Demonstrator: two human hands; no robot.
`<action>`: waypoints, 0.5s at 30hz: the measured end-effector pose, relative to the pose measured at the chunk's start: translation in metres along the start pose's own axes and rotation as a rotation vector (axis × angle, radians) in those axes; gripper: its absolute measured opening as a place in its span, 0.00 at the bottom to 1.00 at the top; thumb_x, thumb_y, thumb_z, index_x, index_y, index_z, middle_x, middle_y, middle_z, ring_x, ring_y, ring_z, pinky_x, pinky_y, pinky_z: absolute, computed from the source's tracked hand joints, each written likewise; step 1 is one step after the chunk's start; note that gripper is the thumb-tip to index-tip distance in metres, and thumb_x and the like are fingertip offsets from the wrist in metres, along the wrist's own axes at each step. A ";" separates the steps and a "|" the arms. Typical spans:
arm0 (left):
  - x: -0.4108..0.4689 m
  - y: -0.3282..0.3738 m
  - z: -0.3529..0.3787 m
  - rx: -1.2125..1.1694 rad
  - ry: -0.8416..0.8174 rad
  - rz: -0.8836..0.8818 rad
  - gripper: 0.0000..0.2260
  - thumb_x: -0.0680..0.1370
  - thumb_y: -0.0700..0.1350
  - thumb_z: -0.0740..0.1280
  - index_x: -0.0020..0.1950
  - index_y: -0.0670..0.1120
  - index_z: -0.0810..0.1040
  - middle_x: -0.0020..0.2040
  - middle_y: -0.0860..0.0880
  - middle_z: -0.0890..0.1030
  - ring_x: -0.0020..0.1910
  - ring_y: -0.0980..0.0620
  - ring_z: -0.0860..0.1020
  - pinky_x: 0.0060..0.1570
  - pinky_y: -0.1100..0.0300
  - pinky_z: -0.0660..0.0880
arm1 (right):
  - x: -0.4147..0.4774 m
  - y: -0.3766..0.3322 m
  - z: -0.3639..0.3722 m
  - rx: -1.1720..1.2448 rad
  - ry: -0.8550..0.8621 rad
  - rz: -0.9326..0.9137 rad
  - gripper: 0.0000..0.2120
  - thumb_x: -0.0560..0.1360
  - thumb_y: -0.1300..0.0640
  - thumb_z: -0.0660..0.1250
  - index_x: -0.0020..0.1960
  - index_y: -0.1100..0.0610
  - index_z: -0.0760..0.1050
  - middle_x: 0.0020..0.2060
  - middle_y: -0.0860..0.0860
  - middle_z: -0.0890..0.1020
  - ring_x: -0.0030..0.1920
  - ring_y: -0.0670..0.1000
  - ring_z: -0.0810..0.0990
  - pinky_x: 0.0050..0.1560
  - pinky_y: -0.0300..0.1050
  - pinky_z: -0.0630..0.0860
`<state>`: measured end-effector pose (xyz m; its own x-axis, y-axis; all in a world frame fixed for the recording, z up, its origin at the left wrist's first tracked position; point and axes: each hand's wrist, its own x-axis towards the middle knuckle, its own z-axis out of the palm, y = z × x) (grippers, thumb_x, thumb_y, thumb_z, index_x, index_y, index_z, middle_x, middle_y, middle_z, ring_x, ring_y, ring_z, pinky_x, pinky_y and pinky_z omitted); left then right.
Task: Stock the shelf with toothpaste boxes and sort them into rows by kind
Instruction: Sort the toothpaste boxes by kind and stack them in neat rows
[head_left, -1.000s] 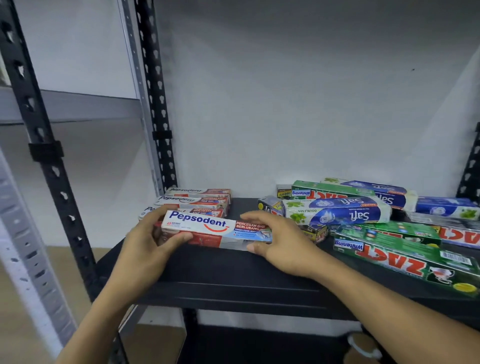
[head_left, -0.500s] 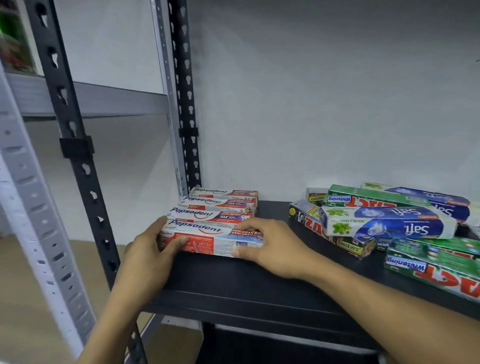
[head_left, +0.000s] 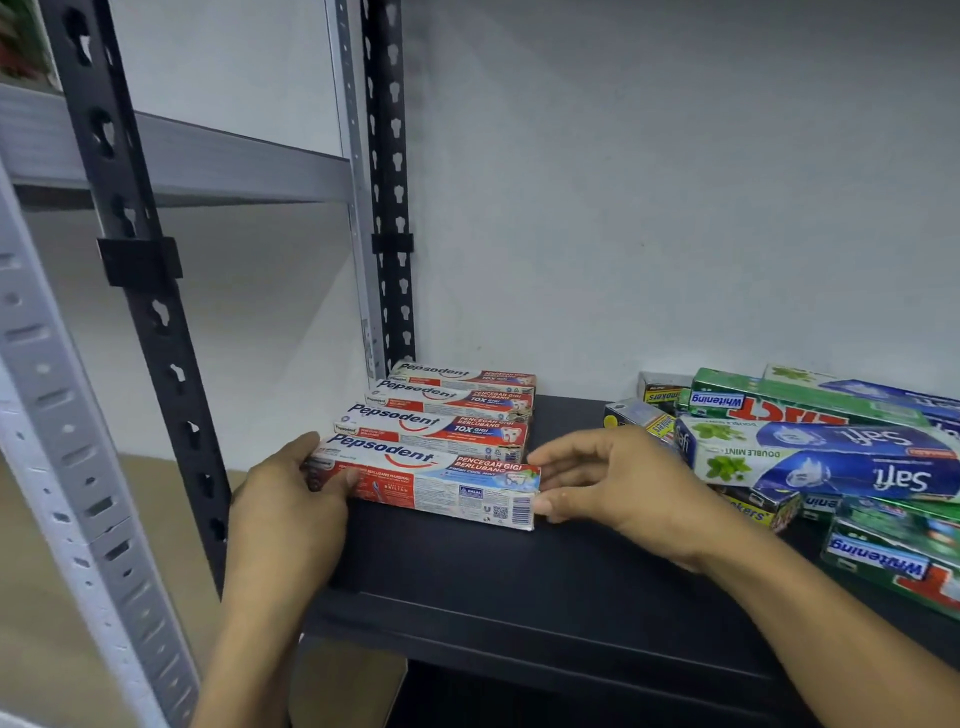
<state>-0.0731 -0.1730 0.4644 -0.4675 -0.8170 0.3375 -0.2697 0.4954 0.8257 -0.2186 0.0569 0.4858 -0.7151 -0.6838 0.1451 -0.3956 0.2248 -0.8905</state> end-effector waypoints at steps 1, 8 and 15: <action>0.001 0.000 0.000 0.004 0.005 -0.006 0.25 0.77 0.44 0.73 0.74 0.45 0.73 0.66 0.44 0.80 0.67 0.43 0.76 0.68 0.47 0.71 | 0.001 0.001 0.003 -0.036 0.012 -0.019 0.18 0.67 0.63 0.80 0.55 0.55 0.82 0.46 0.49 0.87 0.48 0.47 0.86 0.52 0.45 0.83; -0.001 0.003 0.000 -0.018 0.016 -0.005 0.23 0.78 0.41 0.71 0.72 0.42 0.72 0.65 0.44 0.78 0.64 0.42 0.76 0.56 0.54 0.69 | 0.003 0.007 0.017 -0.093 0.088 -0.107 0.21 0.66 0.59 0.81 0.58 0.53 0.82 0.46 0.47 0.87 0.47 0.42 0.85 0.52 0.37 0.81; 0.001 0.002 0.001 -0.003 0.014 -0.011 0.23 0.78 0.42 0.72 0.71 0.41 0.71 0.69 0.42 0.75 0.66 0.39 0.74 0.59 0.51 0.70 | 0.005 0.010 0.021 -0.088 0.106 -0.118 0.21 0.66 0.57 0.81 0.58 0.52 0.83 0.47 0.45 0.87 0.48 0.41 0.85 0.55 0.40 0.81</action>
<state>-0.0743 -0.1727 0.4656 -0.4528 -0.8264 0.3346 -0.2719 0.4854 0.8309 -0.2138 0.0410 0.4688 -0.7154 -0.6331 0.2955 -0.5262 0.2099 -0.8241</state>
